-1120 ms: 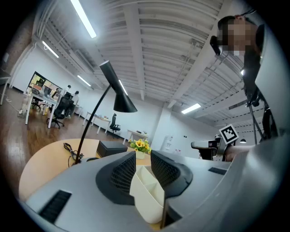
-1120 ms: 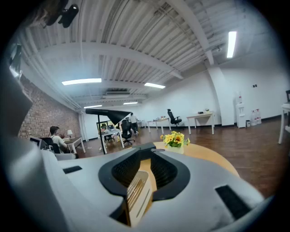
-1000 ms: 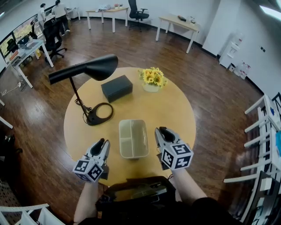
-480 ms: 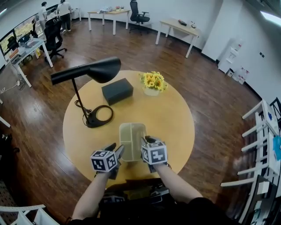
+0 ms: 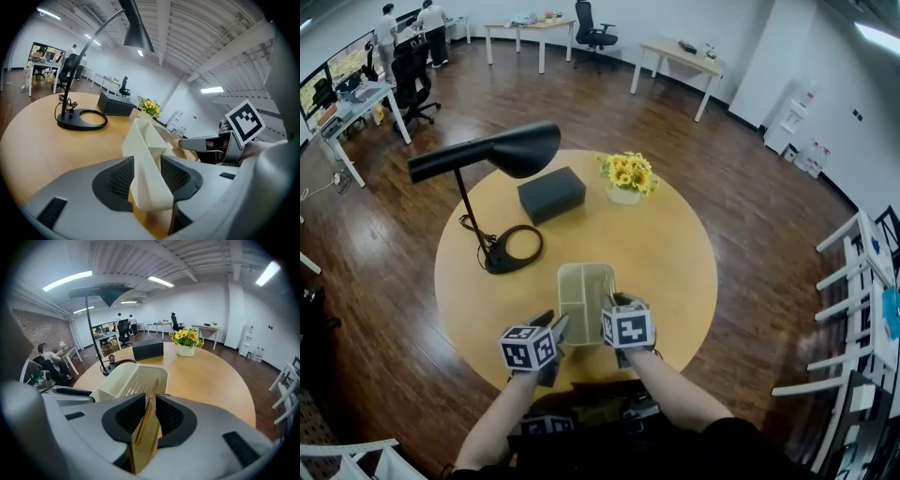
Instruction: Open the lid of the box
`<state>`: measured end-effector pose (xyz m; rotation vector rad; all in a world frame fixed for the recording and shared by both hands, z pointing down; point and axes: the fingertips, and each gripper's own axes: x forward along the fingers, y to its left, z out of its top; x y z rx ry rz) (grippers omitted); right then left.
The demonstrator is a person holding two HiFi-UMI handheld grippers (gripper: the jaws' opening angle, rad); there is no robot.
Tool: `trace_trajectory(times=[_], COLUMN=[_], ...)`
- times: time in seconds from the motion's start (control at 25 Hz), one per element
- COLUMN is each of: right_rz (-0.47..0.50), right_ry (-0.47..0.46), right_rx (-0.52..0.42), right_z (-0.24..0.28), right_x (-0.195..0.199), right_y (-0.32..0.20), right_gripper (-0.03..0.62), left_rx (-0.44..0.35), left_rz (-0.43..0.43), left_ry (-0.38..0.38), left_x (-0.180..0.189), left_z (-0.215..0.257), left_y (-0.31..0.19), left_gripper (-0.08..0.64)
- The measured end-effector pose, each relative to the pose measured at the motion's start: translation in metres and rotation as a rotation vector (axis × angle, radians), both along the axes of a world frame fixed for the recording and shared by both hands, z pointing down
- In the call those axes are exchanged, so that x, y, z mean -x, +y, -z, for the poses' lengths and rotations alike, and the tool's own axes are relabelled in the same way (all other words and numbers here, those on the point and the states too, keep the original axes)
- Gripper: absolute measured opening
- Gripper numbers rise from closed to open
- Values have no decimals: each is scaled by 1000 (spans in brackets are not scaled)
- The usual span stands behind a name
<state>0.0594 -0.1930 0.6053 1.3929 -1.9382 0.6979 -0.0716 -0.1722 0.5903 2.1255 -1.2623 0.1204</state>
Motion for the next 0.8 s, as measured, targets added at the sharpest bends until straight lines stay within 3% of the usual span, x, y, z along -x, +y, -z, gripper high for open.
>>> trace_trajectory(times=[0.16,0.4,0.68,0.8], right_rz=[11,-61,-93,-120], right_ry=[39,24,-70,-112], right_rx=[-69,-46,-151,-215], right_z=[14,6,45,71], right_x=[12,5,6,-13], right_y=[-8,-6,-13,-22], right_gripper=[44,28,9,8], left_rx=[12,25,38,50], left_rz=[-14,-13,-20,-13], left_ry=[4,22,8,12], left_x=[-7,-7,-13,-13], left_z=[-6,-8,-10,-12], left_y=[5,4,4,4], left_gripper=[160,158,158,158])
